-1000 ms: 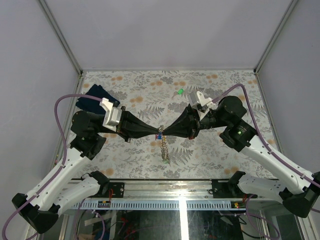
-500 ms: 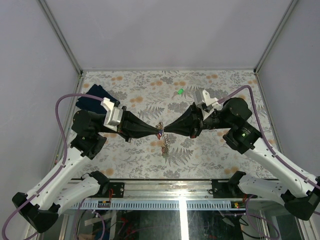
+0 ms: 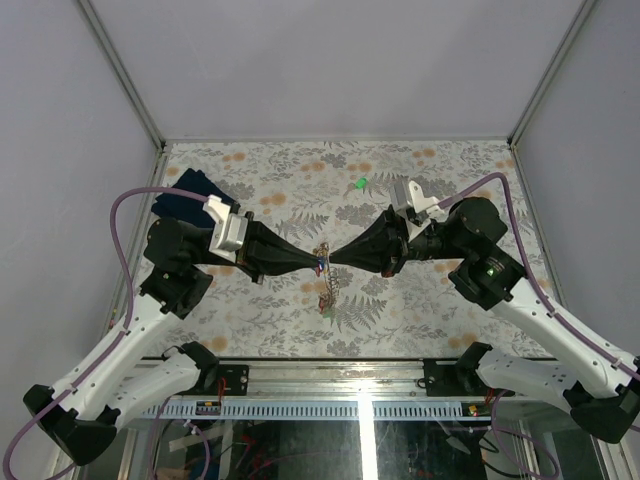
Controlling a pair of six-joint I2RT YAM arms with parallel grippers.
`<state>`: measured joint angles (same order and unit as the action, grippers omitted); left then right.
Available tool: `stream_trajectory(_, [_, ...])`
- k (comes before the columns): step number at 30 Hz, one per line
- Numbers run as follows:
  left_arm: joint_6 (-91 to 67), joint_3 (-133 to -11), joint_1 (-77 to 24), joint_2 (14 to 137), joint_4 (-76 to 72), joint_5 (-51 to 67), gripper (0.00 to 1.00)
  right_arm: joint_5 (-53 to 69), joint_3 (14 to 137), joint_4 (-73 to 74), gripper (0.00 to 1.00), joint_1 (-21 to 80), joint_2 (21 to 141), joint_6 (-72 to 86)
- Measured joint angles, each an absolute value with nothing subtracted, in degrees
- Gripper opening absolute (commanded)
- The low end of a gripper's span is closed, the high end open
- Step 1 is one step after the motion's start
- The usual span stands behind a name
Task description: Put the keys on the keyring
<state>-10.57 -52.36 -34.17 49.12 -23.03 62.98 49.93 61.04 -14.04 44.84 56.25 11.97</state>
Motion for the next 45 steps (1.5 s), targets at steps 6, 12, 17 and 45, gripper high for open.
stream_trajectory(6, [-9.6, -52.5, -34.6, 49.0, -22.3, 62.3, 0.0, 50.0, 60.2, -14.6, 0.0, 44.9, 55.4, 12.0])
stream_trajectory(12, [-9.0, -52.6, -34.8, 48.9, -22.2, 61.6, 0.0, 49.7, 59.5, -15.4, 0.0, 44.9, 54.7, 12.0])
stream_trajectory(17, [-8.8, -52.6, -34.8, 48.8, -22.1, 60.8, 0.0, 47.6, 59.0, -16.1, 0.0, 44.9, 54.3, 12.6])
stream_trajectory(45, [-11.7, -52.4, -34.8, 47.8, -24.3, 57.8, 0.34, 42.6, 52.6, -35.5, 0.0, 44.8, 53.8, 22.0])
